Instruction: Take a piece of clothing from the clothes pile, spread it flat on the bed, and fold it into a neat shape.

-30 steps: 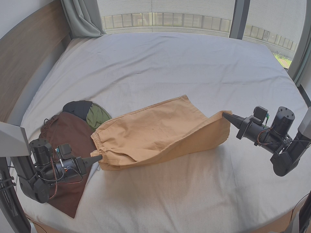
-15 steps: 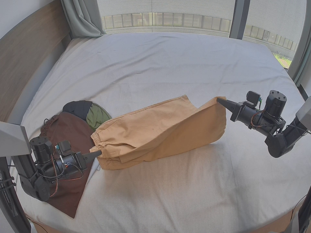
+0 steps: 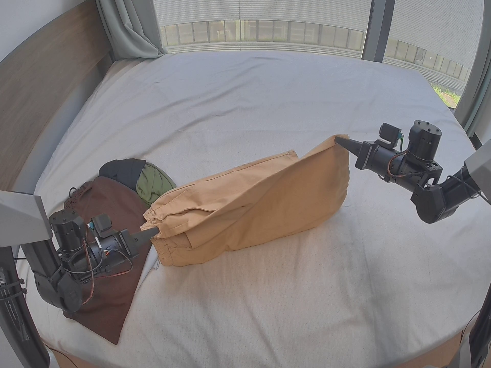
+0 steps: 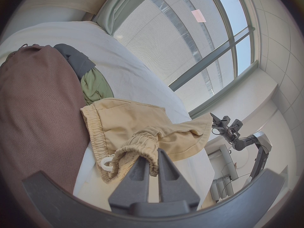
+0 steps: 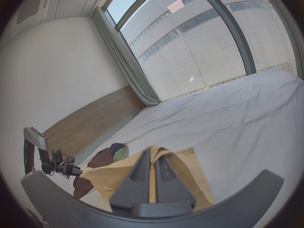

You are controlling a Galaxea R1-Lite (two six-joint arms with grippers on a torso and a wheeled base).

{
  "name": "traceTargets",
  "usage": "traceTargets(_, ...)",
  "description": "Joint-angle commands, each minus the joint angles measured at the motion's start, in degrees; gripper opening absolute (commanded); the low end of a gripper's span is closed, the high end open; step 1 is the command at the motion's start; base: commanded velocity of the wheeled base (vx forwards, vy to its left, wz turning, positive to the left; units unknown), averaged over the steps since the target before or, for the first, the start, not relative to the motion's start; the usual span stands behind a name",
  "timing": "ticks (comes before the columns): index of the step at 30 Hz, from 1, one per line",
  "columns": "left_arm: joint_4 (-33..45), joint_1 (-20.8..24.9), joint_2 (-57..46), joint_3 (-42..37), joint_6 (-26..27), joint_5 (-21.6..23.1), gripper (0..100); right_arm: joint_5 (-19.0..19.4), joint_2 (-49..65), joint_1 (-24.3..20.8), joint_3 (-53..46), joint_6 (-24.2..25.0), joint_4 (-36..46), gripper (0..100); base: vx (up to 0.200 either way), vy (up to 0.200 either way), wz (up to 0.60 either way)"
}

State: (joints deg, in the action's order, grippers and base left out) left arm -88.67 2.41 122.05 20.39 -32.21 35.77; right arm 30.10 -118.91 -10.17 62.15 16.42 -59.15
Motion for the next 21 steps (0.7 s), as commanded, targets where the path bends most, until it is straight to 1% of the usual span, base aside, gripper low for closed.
traceTargets(1,0.0,0.0,1.5,1.1,-0.1,-1.0,0,-0.2,-3.2,-0.1,6.1,-0.2,4.1,0,0.0,0.0,0.0)
traceTargets(2,0.0,0.0,1.5,1.1,-0.1,-1.0,0,-0.2,-3.2,-0.1,6.1,-0.2,4.1,0,0.0,0.0,0.0)
traceTargets(4,0.0,0.0,2.4,1.8,-0.2,-1.3,0,-0.3,-5.0,-0.2,10.4,-0.3,8.3,0,0.0,0.0,0.0)
traceTargets(7,0.0,0.0,3.2,2.6,-0.2,-1.5,0,-0.3,-6.4,-0.1,13.4,-0.3,10.6,0,0.0,0.0,0.0)
traceTargets(10,0.0,0.0,3.8,3.4,-1.1,-1.6,0,-0.3,-7.6,-0.1,15.3,-0.3,11.7,0,0.0,0.0,0.0)
traceTargets(13,0.0,0.0,3.9,4.6,-3.7,-2.4,0,-0.3,-9.2,-0.3,17.5,-0.3,12.9,0,0.0,0.0,0.0)
traceTargets(16,0.0,-0.1,4.0,5.4,-5.0,-3.2,0,-0.3,-10.2,-0.5,18.7,-0.3,13.3,0,0.0,0.0,0.0)
traceTargets(17,0.0,-0.1,4.1,6.1,-6.5,-3.7,0,-0.4,-11.9,-0.7,20.3,-0.3,13.4,0,0.0,0.0,0.0)
traceTargets(21,0.0,0.0,5.0,7.0,-6.9,-4.0,0,-1.3,-14.3,-0.8,23.5,-0.3,13.4,0,0.0,0.0,0.0)
